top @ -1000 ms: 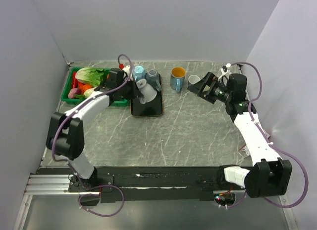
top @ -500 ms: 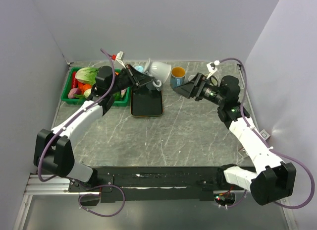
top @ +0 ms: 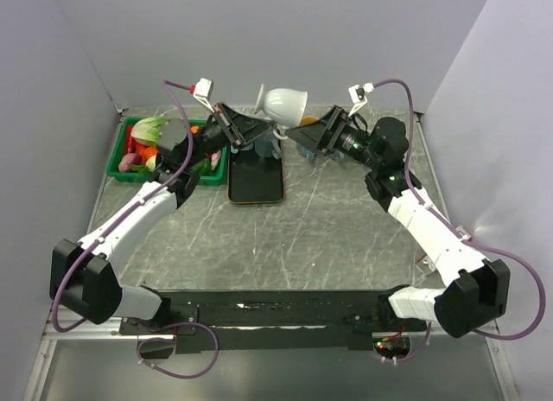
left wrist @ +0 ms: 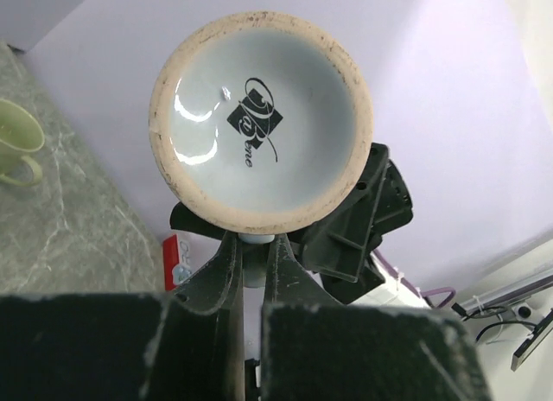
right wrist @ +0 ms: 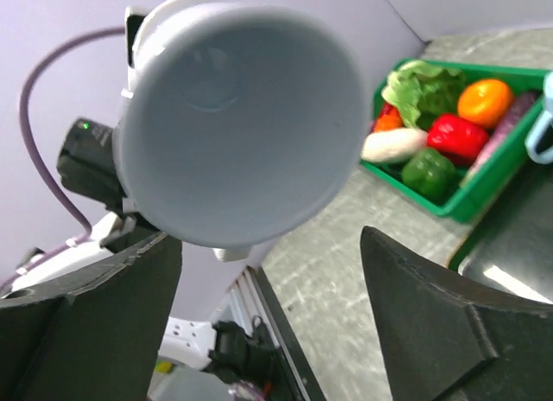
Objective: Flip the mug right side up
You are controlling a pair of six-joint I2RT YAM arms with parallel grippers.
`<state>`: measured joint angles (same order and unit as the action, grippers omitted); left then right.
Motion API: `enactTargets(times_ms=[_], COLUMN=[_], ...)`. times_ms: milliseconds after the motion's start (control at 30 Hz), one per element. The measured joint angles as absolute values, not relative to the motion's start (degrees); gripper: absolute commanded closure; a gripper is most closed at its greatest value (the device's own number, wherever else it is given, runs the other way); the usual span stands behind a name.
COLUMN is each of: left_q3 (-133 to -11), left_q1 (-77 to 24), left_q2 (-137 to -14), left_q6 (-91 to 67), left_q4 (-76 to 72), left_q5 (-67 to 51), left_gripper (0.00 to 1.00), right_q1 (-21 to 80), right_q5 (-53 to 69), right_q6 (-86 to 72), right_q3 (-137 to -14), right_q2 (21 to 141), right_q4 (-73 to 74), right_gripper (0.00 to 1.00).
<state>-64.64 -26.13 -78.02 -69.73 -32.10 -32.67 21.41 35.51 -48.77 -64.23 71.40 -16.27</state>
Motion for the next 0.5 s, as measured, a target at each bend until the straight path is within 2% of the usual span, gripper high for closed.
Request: enactTargets(times_ms=[100,367,500], left_q3=[-64.7,-64.6,-64.5], left_q1=[-26.2,-26.6,-26.8], left_q2=[-77.5,-77.2,-77.2], left_q6=[-70.2,-70.4,-70.8], left_q4=[-33.2,-36.3,-37.7], left_q5=[-31.6,-29.4,-28.6], left_gripper=[0.99,0.99,0.99], right_q1=[21.4,22.0,22.7], right_q5=[35.6,36.2,36.7], right_q6=[-51.1,-57.1,-59.3], right_q3=[-64.2,-64.2,-64.2], right_q2=[72.2,74.4,75.7], right_q4=[-18.9,-26.7,-29.6], right_gripper=[0.21,0.25,0.35])
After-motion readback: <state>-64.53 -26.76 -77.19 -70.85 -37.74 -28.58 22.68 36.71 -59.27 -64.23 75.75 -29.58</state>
